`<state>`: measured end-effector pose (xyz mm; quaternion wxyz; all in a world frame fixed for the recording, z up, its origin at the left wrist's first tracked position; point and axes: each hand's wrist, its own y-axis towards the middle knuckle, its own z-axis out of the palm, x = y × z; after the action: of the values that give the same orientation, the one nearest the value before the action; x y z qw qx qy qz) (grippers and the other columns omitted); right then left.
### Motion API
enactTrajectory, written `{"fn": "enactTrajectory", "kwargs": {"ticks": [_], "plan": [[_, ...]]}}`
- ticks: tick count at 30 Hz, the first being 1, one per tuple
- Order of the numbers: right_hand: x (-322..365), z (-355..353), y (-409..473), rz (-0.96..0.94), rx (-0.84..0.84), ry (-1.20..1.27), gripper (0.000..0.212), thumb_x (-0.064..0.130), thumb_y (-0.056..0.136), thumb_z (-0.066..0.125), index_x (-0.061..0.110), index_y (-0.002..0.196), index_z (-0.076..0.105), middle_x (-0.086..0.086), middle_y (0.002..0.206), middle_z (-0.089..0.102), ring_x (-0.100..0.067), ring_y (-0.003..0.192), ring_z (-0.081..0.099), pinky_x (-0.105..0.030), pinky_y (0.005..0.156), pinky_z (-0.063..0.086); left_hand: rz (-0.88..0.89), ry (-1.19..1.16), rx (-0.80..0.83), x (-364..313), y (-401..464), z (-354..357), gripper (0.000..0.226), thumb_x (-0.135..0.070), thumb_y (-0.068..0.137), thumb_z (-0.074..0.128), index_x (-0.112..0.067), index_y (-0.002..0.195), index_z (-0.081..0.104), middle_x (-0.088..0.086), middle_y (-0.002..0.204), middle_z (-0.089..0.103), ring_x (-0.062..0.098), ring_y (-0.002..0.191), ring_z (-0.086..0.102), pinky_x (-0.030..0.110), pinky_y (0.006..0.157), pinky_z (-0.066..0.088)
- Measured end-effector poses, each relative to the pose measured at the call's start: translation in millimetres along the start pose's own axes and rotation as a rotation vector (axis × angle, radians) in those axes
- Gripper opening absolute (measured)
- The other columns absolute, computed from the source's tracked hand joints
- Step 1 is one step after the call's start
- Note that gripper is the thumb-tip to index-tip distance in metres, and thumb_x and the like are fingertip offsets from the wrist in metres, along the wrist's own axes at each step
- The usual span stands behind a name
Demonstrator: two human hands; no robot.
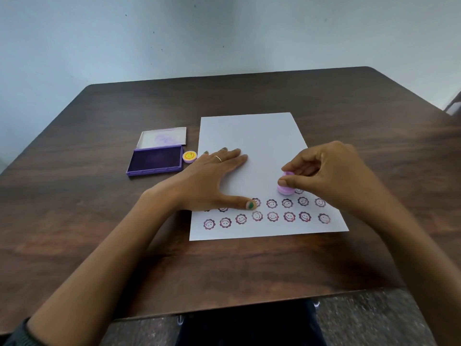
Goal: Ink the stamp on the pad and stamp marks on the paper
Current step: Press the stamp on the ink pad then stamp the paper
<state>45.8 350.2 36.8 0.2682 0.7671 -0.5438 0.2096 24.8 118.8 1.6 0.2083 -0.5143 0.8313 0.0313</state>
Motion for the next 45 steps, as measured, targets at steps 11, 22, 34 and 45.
{"fn": "enactTrajectory", "kwargs": {"ticks": [11, 22, 34, 45], "plan": [[6, 3, -3, 0.005, -0.007, -0.045, 0.029, 0.03, 0.065, 0.079, 0.014, 0.089, 0.073, 0.005, 0.071, 0.067, -0.002, 0.061, 0.063, -0.009, 0.056, 0.05, -0.013, 0.0, 0.016, -4, -2, -3, 0.103, -0.072, 0.064, 0.05, -0.032, 0.15, 0.009, -0.011, 0.16, 0.004, 0.009, 0.147, -0.002, 0.033, 0.117, -0.004], [7, 7, -5, 0.029, -0.027, -0.029, 0.026, 0.027, 0.066, 0.079, 0.011, 0.085, 0.073, -0.005, 0.086, 0.074, -0.007, 0.068, 0.064, -0.015, 0.062, 0.048, -0.014, 0.016, 0.02, -4, -1, -3, 0.105, -0.074, 0.063, 0.049, -0.032, 0.15, 0.008, -0.011, 0.16, 0.003, 0.009, 0.147, -0.002, 0.035, 0.117, -0.004], [8, 10, -6, 0.053, -0.049, -0.009, 0.022, 0.024, 0.066, 0.08, 0.011, 0.082, 0.074, -0.003, 0.09, 0.075, -0.009, 0.071, 0.066, -0.017, 0.065, 0.048, -0.007, 0.018, 0.014, -2, 0, -2, 0.105, -0.075, 0.062, 0.048, -0.033, 0.15, 0.008, -0.011, 0.16, 0.003, 0.009, 0.147, -0.002, 0.033, 0.116, -0.005], [8, 11, -9, 0.036, -0.062, -0.035, 0.024, 0.023, 0.067, 0.079, 0.009, 0.086, 0.073, -0.005, 0.092, 0.074, -0.013, 0.072, 0.066, -0.019, 0.067, 0.049, -0.008, 0.01, 0.006, -1, 0, 0, 0.106, -0.076, 0.062, 0.048, -0.033, 0.15, 0.009, -0.011, 0.16, 0.004, 0.009, 0.147, -0.002, 0.035, 0.118, -0.004]]}}
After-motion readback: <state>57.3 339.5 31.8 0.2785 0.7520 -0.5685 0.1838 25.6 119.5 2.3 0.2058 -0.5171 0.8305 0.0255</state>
